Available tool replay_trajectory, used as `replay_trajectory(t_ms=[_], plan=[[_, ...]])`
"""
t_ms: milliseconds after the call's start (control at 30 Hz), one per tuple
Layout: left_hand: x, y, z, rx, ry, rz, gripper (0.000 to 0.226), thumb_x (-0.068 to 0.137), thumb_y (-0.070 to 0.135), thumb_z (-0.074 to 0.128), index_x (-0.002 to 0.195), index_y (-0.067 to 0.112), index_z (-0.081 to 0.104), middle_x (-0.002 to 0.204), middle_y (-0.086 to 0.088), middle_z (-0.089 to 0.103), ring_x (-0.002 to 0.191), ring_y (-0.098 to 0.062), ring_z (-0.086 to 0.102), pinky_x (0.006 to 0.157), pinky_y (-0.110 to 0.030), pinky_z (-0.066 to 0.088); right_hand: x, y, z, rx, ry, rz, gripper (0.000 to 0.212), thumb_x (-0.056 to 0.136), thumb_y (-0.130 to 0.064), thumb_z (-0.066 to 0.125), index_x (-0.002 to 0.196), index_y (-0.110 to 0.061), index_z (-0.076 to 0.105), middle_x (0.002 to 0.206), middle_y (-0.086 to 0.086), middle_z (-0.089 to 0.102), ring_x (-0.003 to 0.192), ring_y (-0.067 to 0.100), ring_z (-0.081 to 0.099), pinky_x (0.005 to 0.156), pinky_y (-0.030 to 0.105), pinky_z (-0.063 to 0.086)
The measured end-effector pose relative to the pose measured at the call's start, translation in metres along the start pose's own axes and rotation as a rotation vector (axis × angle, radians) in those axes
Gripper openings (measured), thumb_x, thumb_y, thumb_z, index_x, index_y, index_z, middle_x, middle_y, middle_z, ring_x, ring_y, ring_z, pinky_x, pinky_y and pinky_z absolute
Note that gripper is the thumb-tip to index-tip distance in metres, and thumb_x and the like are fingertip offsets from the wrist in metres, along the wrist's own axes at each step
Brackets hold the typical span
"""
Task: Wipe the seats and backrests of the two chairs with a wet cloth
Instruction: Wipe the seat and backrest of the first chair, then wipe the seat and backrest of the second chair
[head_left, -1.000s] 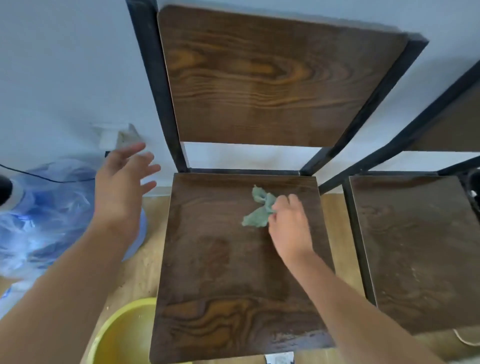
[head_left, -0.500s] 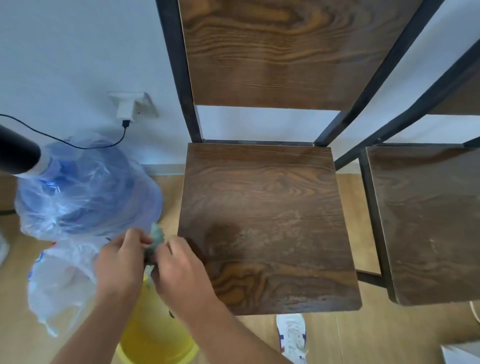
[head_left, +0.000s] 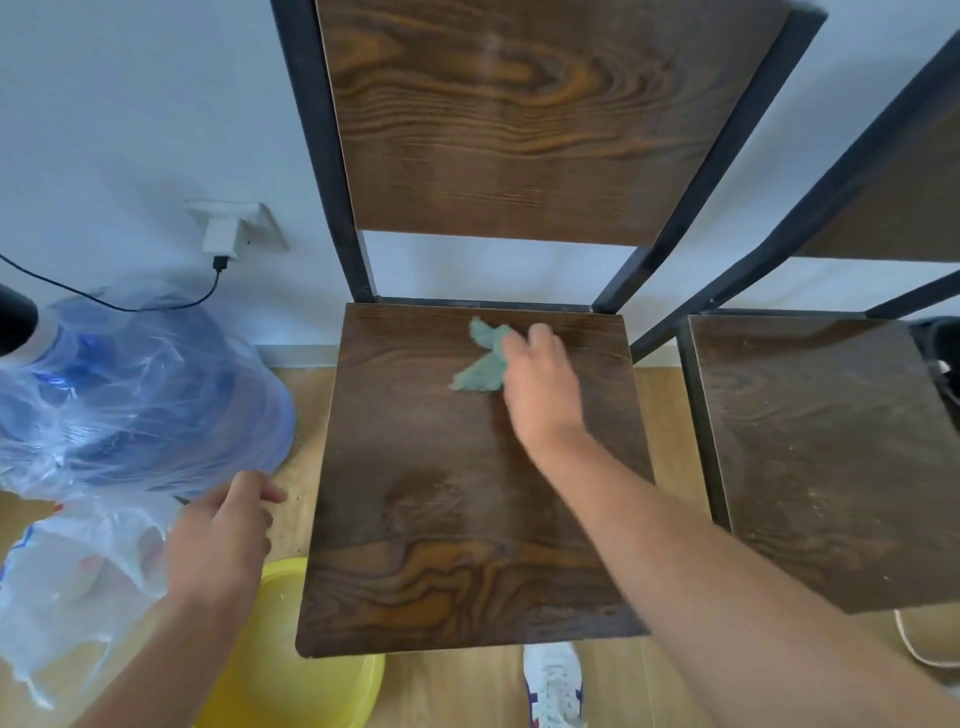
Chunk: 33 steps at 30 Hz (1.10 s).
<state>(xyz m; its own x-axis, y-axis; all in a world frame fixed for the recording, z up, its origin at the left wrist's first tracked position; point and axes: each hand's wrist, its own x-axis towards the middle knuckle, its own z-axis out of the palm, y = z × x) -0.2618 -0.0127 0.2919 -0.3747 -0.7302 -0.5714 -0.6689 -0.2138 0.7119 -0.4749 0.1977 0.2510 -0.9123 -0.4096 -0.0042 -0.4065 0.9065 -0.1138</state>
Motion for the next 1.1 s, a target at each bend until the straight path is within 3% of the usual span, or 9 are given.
replay_trajectory(t_ms=[200,367,500,600,767,833,967,1033,1100], plan=[[0.004,0.049,0.039,0.070,-0.140,0.062,0.029,0.074,0.037,0.055,0.075,0.013,0.072,0.058,-0.003,0.050,0.054,-0.025,0.042,0.053,-0.032,0.030,0.011,0.102,-0.048,-0.058,-0.034,0.481,0.031,0.091,-0.004,0.069,0.122,-0.005,0.066,0.122,0.020,0.056,0.107,0.030,0.060,0.089,0.040,0.057],[-0.008,0.089,0.083,0.094,-0.213,0.116,0.023,0.087,0.028,0.058,0.081,0.011,0.072,0.063,-0.006,0.055,0.055,-0.022,0.044,0.051,-0.029,0.032,-0.019,0.104,-0.071,0.174,0.056,0.491,0.025,0.097,-0.021,0.065,0.121,-0.019,0.062,0.119,0.011,0.054,0.101,0.025,0.062,0.083,0.035,0.060],[-0.034,0.111,0.115,0.156,-0.269,0.129,0.022,0.092,0.023,0.056,0.081,0.010,0.071,0.064,-0.009,0.054,0.055,-0.021,0.042,0.053,-0.030,0.033,-0.042,0.125,-0.080,0.463,0.049,0.625,0.019,0.100,-0.012,0.059,0.115,-0.023,0.060,0.118,0.003,0.047,0.088,0.012,0.057,0.076,0.014,0.047],[-0.062,0.126,0.144,0.206,-0.331,0.139,0.022,0.095,0.023,0.058,0.085,0.010,0.073,0.065,-0.009,0.057,0.058,-0.021,0.045,0.058,-0.032,0.036,-0.061,0.147,-0.087,0.610,0.019,0.587,0.026,0.101,-0.002,0.054,0.110,-0.021,0.068,0.113,-0.001,0.046,0.089,0.008,0.055,0.070,0.002,0.040],[-0.128,0.168,0.202,0.243,-0.434,0.073,0.023,0.098,0.022,0.057,0.093,0.008,0.073,0.066,-0.009,0.059,0.058,-0.023,0.047,0.060,-0.034,0.035,-0.081,0.187,-0.124,0.753,-0.130,0.583,0.037,0.100,0.003,0.047,0.108,-0.020,0.075,0.118,0.001,0.052,0.100,0.012,0.055,0.076,0.002,0.041],[-0.157,0.190,0.221,0.255,-0.501,0.065,0.021,0.098,0.019,0.057,0.095,0.008,0.074,0.068,-0.010,0.062,0.056,-0.022,0.049,0.055,-0.031,0.033,-0.083,0.204,-0.145,0.855,-0.145,0.643,0.040,0.100,0.003,0.045,0.109,-0.021,0.076,0.119,0.002,0.060,0.102,0.014,0.062,0.076,0.005,0.049],[-0.190,0.216,0.260,0.285,-0.608,0.120,0.019,0.098,0.012,0.056,0.096,0.008,0.074,0.074,-0.013,0.067,0.054,-0.023,0.056,0.046,-0.028,0.036,-0.068,0.238,-0.166,1.146,-0.130,0.825,0.032,0.096,0.003,0.053,0.110,-0.016,0.075,0.112,0.005,0.071,0.099,0.020,0.070,0.085,0.035,0.062],[-0.195,0.223,0.278,0.311,-0.651,0.132,0.017,0.098,0.013,0.057,0.098,0.009,0.074,0.076,-0.014,0.070,0.055,-0.024,0.059,0.047,-0.028,0.041,-0.064,0.245,-0.169,1.227,-0.123,0.875,0.019,0.092,-0.007,0.069,0.109,-0.017,0.071,0.110,0.005,0.068,0.094,0.016,0.070,0.076,0.026,0.062],[-0.194,0.224,0.295,0.336,-0.661,0.110,0.017,0.098,0.015,0.058,0.100,0.010,0.074,0.079,-0.014,0.071,0.059,-0.026,0.062,0.053,-0.031,0.047,-0.062,0.246,-0.171,1.178,-0.074,0.860,0.021,0.086,-0.011,0.079,0.098,-0.020,0.064,0.102,0.001,0.066,0.084,0.011,0.068,0.066,0.015,0.058]])
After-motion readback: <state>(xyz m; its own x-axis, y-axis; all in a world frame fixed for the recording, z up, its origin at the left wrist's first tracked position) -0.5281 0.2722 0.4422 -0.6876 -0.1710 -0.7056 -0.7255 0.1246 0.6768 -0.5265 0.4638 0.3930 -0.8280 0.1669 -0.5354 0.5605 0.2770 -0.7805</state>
